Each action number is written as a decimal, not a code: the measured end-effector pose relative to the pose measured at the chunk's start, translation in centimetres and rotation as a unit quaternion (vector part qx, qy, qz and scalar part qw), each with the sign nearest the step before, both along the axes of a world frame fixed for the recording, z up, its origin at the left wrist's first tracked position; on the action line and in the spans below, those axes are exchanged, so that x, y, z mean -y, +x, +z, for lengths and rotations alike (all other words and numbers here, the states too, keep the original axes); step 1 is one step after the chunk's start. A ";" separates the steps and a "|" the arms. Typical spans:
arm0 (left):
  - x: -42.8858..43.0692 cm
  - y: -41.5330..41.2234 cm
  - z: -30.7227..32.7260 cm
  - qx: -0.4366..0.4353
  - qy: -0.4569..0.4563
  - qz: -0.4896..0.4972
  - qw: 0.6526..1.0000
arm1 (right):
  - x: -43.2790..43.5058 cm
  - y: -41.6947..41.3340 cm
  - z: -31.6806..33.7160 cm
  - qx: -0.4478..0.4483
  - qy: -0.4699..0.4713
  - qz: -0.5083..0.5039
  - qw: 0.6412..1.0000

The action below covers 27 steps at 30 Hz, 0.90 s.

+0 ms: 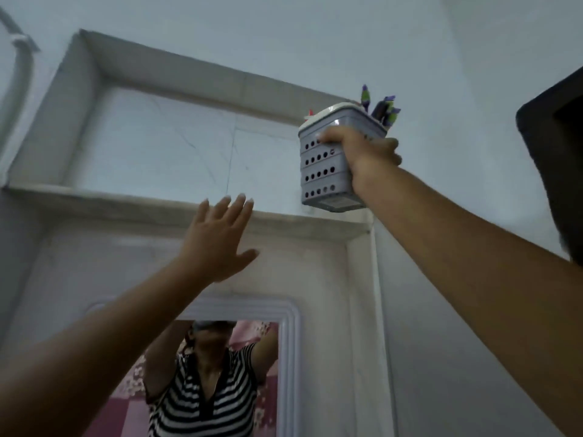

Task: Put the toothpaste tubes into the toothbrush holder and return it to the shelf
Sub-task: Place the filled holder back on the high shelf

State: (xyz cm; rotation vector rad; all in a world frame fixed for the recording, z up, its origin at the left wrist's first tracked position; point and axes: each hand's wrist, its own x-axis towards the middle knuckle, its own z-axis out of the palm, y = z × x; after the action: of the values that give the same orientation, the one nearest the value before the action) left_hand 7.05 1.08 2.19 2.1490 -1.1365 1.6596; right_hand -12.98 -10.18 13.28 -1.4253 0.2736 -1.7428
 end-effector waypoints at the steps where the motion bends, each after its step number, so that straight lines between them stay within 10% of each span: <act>1: 0.3 0.3 -0.4 0.010 -0.015 -0.005 1.000 | 0.3 0.9 0.3 -0.009 0.007 -0.032 0.999; 14: -0.3 0.6 -0.4 -0.008 -0.004 -0.030 1.000 | 6.5 10.2 -0.6 -0.076 -0.039 -0.329 0.941; 27: -0.1 -0.4 -0.6 -0.049 -0.009 -0.034 0.998 | 8.8 10.9 -5.6 -0.079 -0.202 -0.359 0.908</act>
State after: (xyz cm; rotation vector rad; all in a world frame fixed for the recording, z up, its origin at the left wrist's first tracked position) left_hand 6.67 1.17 1.61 2.1301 -1.1488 1.5132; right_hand -2.06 -18.96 7.70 -1.9297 0.6131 -2.3737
